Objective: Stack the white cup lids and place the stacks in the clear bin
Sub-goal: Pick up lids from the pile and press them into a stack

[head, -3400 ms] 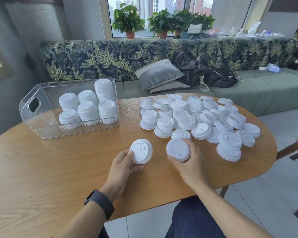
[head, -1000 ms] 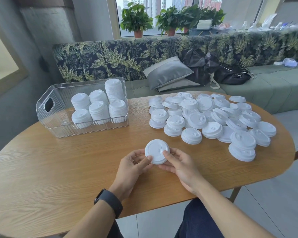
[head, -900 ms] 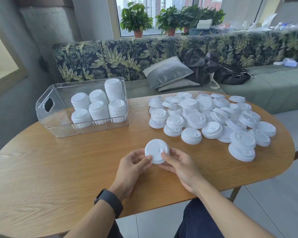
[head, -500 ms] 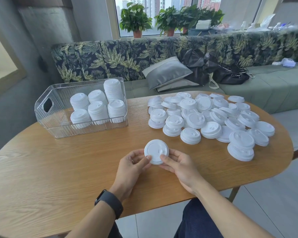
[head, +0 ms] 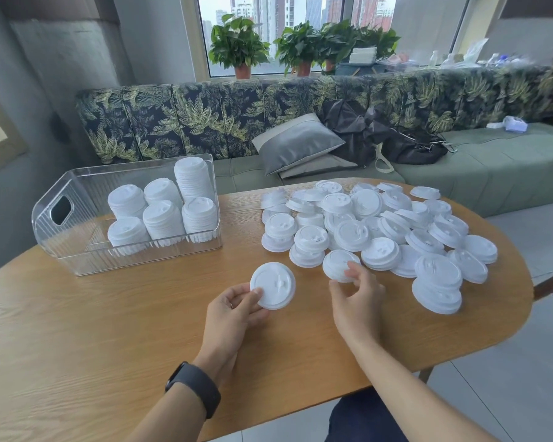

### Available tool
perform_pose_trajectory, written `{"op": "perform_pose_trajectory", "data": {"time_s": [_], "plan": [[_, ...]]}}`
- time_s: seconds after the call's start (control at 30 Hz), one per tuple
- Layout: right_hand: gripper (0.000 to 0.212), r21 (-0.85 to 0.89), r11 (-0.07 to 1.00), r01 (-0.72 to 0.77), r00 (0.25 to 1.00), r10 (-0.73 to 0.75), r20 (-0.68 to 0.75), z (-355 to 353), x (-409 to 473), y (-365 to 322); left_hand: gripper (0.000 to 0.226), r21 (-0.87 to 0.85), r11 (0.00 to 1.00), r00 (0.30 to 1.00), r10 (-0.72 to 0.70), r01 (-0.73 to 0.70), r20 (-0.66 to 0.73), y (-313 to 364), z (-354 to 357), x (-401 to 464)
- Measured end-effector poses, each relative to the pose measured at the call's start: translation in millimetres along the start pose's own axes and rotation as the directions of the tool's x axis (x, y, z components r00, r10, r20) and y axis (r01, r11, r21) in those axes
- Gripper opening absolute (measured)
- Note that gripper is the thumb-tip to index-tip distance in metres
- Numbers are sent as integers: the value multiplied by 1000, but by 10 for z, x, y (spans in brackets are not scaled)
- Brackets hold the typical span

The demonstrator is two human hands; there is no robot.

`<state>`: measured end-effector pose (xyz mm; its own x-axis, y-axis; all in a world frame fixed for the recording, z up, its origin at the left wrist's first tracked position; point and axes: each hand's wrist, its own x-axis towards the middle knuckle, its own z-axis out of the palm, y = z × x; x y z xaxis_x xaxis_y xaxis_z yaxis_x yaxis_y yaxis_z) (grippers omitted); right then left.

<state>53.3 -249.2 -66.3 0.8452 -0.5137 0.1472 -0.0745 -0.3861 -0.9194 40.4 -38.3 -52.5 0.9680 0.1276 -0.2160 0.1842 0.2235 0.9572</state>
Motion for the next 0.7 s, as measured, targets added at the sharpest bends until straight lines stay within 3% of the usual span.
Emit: {"op": "perform_pose_trajectory", "data": {"time_s": [0.13, 0.33, 0.5, 0.6, 0.7], "plan": [[58, -228, 973, 23, 997, -39, -62, 61, 253, 46, 19, 9, 1000, 1000, 0, -1, 18, 26, 61, 91], [77, -383, 923, -24, 995, -16, -100, 172, 457, 60, 20, 16, 1000, 1000, 5, -5, 15, 39, 148, 230], [77, -343, 939, 3, 995, -38, -96, 197, 462, 99, 20, 16, 1000, 1000, 14, -14, -4, 39, 208, 292], [89, -277, 958, 78, 992, -103, -76, 179, 385, 108, 19, 4, 1000, 1000, 20, -20, -8, 34, 211, 300], [97, -118, 978, 170, 984, -175, -28, 159, 270, 106, 18, -5, 1000, 1000, 28, -28, -6, 37, 210, 284]]}}
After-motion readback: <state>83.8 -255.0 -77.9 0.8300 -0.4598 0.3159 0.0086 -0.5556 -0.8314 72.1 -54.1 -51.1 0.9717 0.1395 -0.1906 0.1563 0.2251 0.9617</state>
